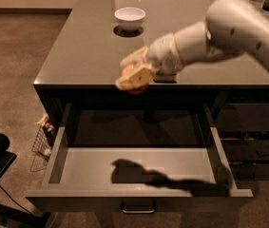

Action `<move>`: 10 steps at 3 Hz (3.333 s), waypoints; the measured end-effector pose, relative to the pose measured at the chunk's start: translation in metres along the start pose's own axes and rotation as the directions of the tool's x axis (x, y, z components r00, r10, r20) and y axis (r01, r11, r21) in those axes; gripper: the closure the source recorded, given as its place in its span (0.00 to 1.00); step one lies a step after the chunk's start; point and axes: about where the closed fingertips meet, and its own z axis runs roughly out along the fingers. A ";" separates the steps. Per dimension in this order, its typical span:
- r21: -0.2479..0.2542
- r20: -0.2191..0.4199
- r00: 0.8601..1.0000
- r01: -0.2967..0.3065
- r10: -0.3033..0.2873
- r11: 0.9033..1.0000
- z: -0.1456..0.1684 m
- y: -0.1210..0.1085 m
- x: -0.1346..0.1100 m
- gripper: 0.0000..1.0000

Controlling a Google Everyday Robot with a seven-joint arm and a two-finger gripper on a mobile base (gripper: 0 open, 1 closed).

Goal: Pick apple from top drawer and place on counter

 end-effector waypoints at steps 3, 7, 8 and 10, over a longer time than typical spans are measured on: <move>0.078 0.181 0.983 0.006 -0.020 0.997 -0.002 -0.081 -0.139 1.00; 0.165 0.053 0.999 -0.003 -0.006 0.986 0.168 -0.115 -0.062 0.77; 0.165 0.053 0.999 -0.003 -0.006 0.986 0.168 -0.115 -0.062 0.45; 0.165 0.053 0.999 -0.003 -0.006 0.986 0.167 -0.114 -0.063 0.01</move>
Offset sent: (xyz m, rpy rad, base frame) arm 0.1228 0.0066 0.1532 0.2411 -0.0303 -0.1397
